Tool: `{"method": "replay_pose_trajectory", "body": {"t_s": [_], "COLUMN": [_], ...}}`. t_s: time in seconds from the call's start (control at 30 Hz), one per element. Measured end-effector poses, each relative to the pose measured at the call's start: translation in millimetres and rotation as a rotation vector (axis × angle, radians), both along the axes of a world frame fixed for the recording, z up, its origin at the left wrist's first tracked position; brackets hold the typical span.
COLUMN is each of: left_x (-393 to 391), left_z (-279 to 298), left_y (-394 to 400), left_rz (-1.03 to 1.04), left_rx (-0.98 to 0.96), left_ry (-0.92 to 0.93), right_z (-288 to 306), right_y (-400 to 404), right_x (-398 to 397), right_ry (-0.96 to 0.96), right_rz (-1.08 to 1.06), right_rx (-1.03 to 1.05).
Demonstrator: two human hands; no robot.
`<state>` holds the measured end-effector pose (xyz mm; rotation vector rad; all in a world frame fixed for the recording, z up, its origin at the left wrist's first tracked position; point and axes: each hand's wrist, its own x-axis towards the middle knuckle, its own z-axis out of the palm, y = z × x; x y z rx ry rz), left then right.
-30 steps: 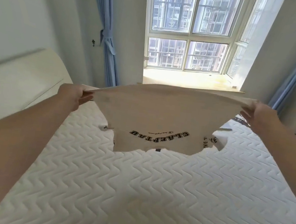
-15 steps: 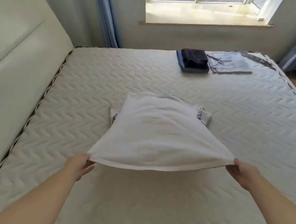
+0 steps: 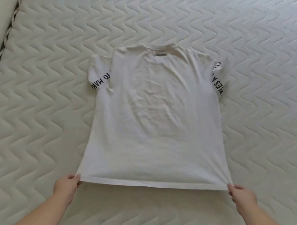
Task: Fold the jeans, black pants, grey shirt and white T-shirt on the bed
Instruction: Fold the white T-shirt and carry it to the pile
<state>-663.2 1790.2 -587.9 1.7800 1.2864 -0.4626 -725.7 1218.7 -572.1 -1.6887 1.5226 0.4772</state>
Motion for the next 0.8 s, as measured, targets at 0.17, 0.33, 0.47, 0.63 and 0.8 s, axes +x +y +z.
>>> {"method": "replay_pose_trajectory", "body": {"t_s": [0.17,0.33,0.47,0.63,0.8], "left_x": [-57.8,-93.6,-120.7,-149.7,-169.1], "left_z": [-25.6,-32.2,-41.8,-47.1,-43.7], "left_y": [8.0,9.0,21.2,30.1,34.0], "left_rz": [-0.033,-0.026,-0.151,-0.275,-0.384], "left_rx": [-0.005,-0.004,0.016,0.086,0.139], "left_ry": [0.064,0.089,0.124,0.162,0.222], "right_z": [-21.7,-34.1,-36.0,-32.9,-24.8], "right_y": [5.5,6.8,7.2,13.6,17.1], "right_x": [-59.3,-100.9,-129.1,-155.4,-173.7], "right_ry": [0.048,0.151,0.203,0.274,0.333], "right_rz": [0.131,0.247,0.284,0.308,0.317], "right_rx": [-0.104,-0.106,-0.097,-0.063,-0.058]}}
